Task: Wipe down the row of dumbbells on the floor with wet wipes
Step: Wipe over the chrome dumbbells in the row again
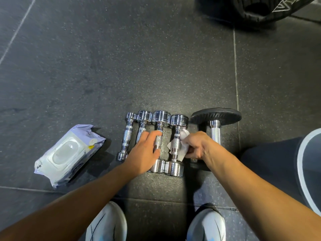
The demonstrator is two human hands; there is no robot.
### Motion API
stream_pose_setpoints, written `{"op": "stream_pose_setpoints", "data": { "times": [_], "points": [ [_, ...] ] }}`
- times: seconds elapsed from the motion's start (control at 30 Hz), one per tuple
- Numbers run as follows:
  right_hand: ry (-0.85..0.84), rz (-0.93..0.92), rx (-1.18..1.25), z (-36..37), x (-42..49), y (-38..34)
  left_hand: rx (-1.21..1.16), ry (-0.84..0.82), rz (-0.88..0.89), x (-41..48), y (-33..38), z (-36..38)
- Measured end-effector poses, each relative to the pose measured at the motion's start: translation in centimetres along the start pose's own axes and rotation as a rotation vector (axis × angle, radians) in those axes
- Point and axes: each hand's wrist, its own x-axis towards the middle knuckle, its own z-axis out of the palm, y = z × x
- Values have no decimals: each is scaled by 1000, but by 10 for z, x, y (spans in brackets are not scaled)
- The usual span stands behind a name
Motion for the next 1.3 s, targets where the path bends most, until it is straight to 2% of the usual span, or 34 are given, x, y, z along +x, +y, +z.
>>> {"op": "stream_pose_setpoints", "data": {
  "times": [0.1, 0.2, 0.27, 0.4, 0.47, 0.5, 0.57, 0.7, 0.77, 0.87, 0.93, 1.07, 1.17, 1.3],
  "points": [
    [13, 12, 70, -2, -10, -5, 4, 3, -6, 0, 0, 0],
    [-25, -50, 199, 3, -8, -6, -11, 2, -2, 0, 2, 0],
    [-72, -58, 90, 6, -6, -2, -11, 4, 5, 0, 1, 0],
    [-193, -36, -312, 6, -6, 9, -7, 4, 2, 1, 0, 0],
    [-201, -68, -514, 1, -11, 6, 0, 8, 5, 0, 0, 0],
    [-194, -95, -576, -3, -16, 2, 1, 11, 6, 0, 0, 1],
    [-185, -136, -551, -15, -29, -6, 4, 14, 5, 0, -1, 1],
    [7, -340, -471, -67, -53, -10, 7, 25, 18, -1, -3, 0],
    [157, -421, -469, -99, -66, -6, 8, 27, 18, 0, -4, 0],
    [527, -509, -681, -130, -71, -1, 8, 28, 20, 1, -5, 1],
    [621, -520, -768, -126, -61, 4, 10, 32, 23, 2, -4, 2],
    [428, -581, -670, -105, -24, 11, 7, 42, 33, 1, -4, 4],
    [212, -458, -760, -114, -14, 19, -2, 49, 46, 1, -6, 5],
    [-50, -410, -678, -133, -29, 31, -4, 49, 51, 1, -6, 4]
  ]
}}
